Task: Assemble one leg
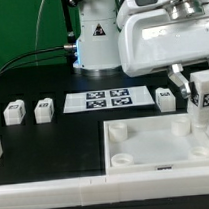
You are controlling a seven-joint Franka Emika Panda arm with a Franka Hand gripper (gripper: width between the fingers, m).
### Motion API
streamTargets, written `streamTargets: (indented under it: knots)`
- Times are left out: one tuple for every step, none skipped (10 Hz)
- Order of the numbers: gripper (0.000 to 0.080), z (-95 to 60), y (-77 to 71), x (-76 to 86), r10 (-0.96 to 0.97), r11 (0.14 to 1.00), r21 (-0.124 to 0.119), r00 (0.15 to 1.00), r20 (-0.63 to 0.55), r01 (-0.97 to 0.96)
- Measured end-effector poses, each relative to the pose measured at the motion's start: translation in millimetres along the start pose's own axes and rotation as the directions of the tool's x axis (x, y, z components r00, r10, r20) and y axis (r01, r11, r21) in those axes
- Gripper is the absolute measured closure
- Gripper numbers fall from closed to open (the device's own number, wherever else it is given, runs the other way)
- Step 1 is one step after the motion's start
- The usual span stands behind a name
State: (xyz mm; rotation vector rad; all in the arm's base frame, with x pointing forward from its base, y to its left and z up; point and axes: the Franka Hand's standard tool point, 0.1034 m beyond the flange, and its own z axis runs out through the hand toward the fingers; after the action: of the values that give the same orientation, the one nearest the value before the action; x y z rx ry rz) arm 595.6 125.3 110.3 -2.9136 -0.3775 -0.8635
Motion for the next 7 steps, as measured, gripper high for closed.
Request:
streamTargets:
  knots:
    - [0.0506,3.8,2.2,6.2,-0.014,1.000,-0.001,1.000,-0.006,0.014]
    - [0.0506,8.4,4.5,10.9,-0.030,1.000,-0.003,0.999,-0.011,0.030]
    - [0.0506,13.4,8.2,11.9,-0.046,0.999,-0.005,0.999,-0.011,0.046]
    - [0.0506,16.9,13.0,10.7,-0.054,0.999,-0.008,0.999,-0.008,0.054]
    - [0.0506,17.5,15.0,9.8,-0.053,0.999,-0.010,0.999,-0.007,0.053]
    - [0.0506,17.6,14.4,9.7,-0.053,0.999,-0.009,0.999,-0.006,0.053]
    - [0.0506,17.7,14.3,9.6,-0.053,0.999,-0.009,0.999,-0.006,0.053]
